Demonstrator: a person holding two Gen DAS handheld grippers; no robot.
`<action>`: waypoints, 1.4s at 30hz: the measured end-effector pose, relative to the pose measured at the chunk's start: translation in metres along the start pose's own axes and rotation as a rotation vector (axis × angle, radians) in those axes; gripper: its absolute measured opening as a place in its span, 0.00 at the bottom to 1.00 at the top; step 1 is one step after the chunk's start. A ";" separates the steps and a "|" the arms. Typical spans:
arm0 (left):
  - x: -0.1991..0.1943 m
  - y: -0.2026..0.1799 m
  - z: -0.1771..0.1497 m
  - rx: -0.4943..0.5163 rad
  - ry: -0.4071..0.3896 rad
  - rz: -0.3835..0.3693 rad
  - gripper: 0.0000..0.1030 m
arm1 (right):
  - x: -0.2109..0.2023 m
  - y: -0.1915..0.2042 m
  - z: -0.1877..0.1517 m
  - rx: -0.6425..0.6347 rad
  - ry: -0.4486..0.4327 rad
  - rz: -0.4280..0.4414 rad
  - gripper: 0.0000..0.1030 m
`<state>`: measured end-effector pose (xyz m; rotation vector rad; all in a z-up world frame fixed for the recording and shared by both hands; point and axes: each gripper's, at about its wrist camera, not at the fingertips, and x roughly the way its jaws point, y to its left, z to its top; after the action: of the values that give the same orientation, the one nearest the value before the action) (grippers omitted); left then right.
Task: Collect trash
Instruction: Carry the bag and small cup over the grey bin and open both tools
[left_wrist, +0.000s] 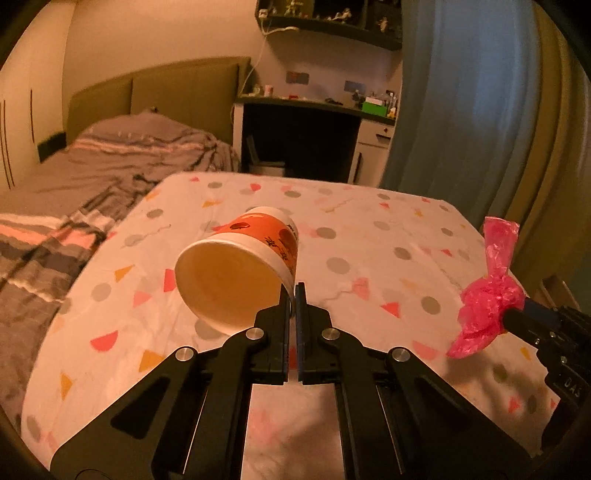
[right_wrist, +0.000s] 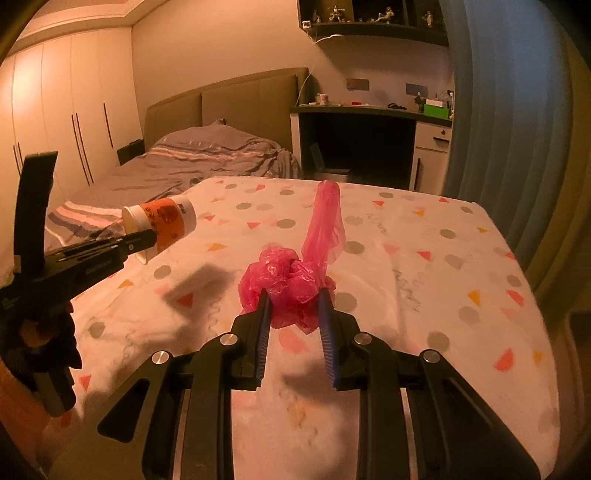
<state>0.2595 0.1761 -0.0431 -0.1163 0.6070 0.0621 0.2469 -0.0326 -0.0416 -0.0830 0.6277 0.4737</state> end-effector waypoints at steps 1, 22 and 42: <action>-0.006 -0.006 -0.002 0.008 -0.006 0.002 0.02 | -0.009 -0.001 -0.004 -0.002 -0.004 -0.004 0.25; -0.080 -0.188 -0.038 0.189 -0.051 -0.183 0.02 | -0.139 -0.097 -0.070 0.180 -0.121 -0.140 0.25; -0.045 -0.400 -0.053 0.360 -0.023 -0.553 0.02 | -0.203 -0.257 -0.130 0.399 -0.198 -0.518 0.26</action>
<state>0.2297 -0.2284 -0.0238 0.0687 0.5373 -0.5783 0.1481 -0.3714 -0.0455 0.1759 0.4724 -0.1477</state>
